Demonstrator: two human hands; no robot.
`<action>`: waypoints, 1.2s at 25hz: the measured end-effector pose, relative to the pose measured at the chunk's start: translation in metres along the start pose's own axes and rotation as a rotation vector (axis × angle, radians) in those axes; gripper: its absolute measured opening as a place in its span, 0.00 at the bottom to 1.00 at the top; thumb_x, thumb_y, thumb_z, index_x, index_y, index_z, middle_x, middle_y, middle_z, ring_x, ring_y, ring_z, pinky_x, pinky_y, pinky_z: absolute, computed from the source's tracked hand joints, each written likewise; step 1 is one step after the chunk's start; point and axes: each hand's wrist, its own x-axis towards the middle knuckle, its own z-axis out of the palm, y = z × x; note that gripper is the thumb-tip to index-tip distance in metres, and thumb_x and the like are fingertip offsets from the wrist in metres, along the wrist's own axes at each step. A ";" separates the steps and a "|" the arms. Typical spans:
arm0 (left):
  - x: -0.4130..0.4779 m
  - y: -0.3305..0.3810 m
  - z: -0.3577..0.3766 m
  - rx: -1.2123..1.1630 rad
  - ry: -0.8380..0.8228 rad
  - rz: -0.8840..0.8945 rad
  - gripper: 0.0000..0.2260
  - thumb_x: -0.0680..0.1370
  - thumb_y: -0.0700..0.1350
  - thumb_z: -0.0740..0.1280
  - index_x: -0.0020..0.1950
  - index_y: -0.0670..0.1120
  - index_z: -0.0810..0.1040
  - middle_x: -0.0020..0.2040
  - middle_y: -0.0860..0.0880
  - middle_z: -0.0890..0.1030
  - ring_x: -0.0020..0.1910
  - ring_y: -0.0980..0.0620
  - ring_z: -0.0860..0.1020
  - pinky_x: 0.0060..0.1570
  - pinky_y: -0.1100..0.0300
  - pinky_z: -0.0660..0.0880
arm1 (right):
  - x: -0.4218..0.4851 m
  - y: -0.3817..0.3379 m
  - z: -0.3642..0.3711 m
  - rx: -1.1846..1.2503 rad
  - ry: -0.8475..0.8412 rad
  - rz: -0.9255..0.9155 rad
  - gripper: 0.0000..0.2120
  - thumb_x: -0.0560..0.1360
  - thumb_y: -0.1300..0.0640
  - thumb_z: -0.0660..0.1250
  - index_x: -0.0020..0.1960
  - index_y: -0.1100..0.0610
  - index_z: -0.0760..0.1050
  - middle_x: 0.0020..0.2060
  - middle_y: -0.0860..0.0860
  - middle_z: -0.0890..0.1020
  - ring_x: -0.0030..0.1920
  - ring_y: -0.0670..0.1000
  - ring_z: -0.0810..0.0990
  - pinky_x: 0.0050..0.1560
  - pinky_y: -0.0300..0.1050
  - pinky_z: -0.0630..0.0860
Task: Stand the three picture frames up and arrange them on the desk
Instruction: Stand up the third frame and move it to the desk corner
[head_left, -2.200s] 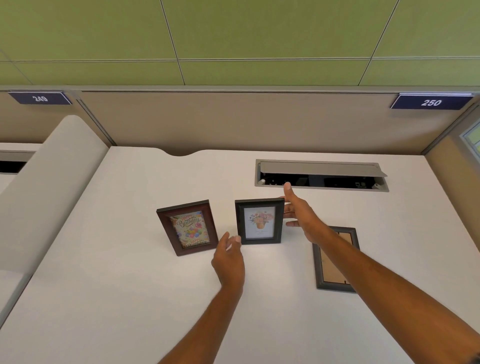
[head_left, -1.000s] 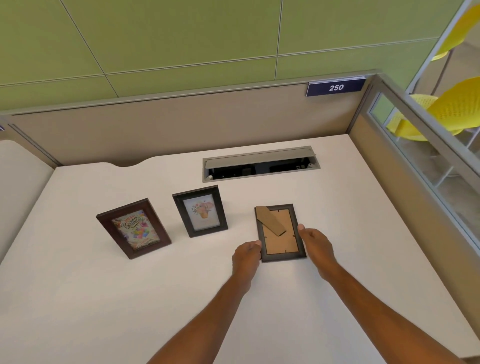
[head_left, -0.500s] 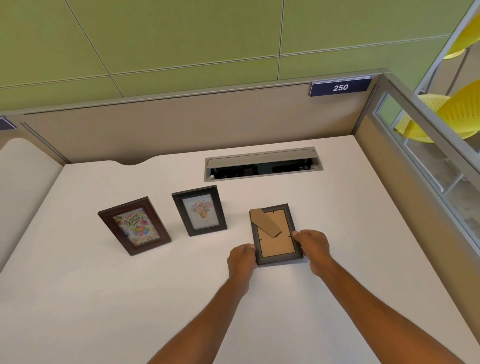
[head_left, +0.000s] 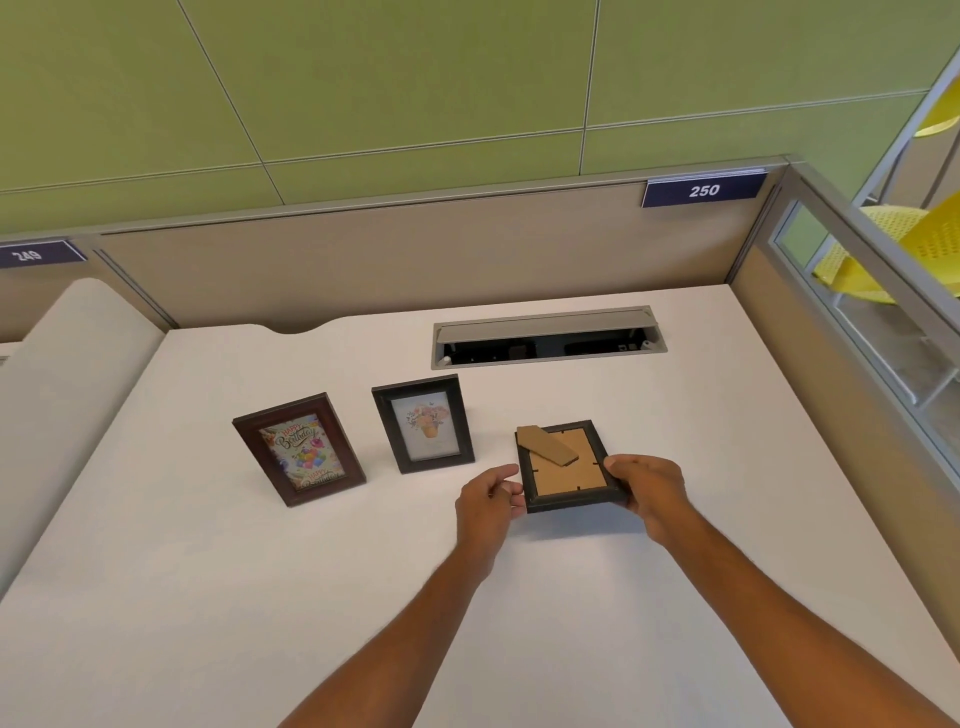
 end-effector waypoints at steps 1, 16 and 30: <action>0.000 -0.001 -0.004 0.078 -0.018 0.065 0.17 0.86 0.33 0.62 0.62 0.51 0.85 0.54 0.44 0.87 0.52 0.47 0.86 0.55 0.56 0.87 | -0.005 -0.002 0.000 -0.003 -0.012 -0.004 0.02 0.79 0.62 0.77 0.50 0.59 0.85 0.49 0.61 0.89 0.51 0.62 0.89 0.54 0.56 0.88; -0.027 0.000 -0.078 0.671 0.186 0.823 0.19 0.78 0.34 0.75 0.66 0.53 0.87 0.65 0.54 0.86 0.63 0.53 0.84 0.65 0.63 0.79 | -0.069 -0.021 0.023 -0.021 -0.306 -0.078 0.07 0.80 0.62 0.73 0.54 0.66 0.87 0.50 0.64 0.89 0.47 0.59 0.90 0.47 0.50 0.88; -0.027 0.027 -0.142 0.384 0.023 0.377 0.09 0.85 0.41 0.67 0.64 0.47 0.83 0.57 0.52 0.87 0.56 0.52 0.84 0.46 0.72 0.78 | -0.095 -0.031 0.085 -0.301 -0.598 -0.131 0.30 0.87 0.35 0.51 0.64 0.50 0.86 0.57 0.50 0.90 0.61 0.54 0.86 0.63 0.54 0.79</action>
